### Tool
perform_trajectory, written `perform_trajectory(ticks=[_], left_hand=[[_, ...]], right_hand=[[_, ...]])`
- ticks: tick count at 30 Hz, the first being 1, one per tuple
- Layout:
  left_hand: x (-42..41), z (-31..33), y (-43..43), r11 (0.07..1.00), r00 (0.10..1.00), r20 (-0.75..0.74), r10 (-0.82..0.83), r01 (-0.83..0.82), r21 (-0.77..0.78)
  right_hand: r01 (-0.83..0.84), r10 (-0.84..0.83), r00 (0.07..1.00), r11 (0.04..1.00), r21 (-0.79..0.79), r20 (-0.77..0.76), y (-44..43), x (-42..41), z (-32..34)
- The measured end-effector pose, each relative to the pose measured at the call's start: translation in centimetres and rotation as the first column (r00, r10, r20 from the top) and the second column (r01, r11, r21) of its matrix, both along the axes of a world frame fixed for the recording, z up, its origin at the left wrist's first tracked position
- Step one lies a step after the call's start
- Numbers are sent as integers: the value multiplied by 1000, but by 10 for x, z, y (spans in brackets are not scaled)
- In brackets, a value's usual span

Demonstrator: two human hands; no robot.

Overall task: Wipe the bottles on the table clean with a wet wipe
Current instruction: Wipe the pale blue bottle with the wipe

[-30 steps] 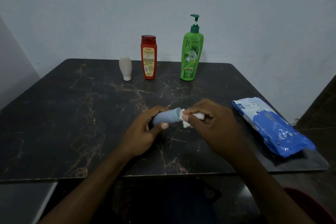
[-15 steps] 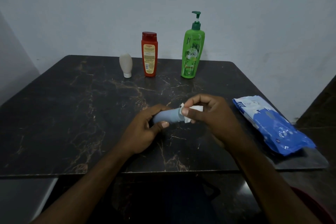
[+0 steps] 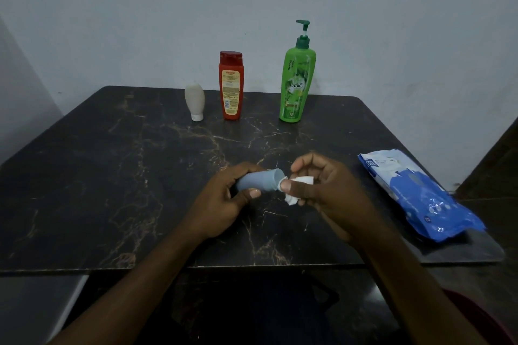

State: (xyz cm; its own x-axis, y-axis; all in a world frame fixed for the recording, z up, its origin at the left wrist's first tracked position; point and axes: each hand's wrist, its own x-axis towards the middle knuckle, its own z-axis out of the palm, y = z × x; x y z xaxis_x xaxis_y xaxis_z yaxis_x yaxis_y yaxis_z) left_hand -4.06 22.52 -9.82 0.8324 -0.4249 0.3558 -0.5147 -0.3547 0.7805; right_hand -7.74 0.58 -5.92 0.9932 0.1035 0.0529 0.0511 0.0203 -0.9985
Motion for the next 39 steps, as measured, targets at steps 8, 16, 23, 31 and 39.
perform_trajectory(ticks=[8,16,23,31,39], left_hand=[[-3,-1,-1,999,999,19,-32,32,-8],[-5,3,-5,998,998,48,-50,51,-35],[0,-2,-1,998,999,41,-17,19,-52],[0,-3,-1,999,999,41,-17,18,-34],[0,-2,-1,1000,999,47,-3,4,-14]], right_hand=[[80,-79,995,997,22,-59,1,9,-3],[19,-32,992,993,116,119,0,0,3],[227,34,866,863,-452,499,0,2,-5],[263,-19,850,880,-395,526,5,1,-3],[205,-42,896,922,-328,443,4,-1,-8]])
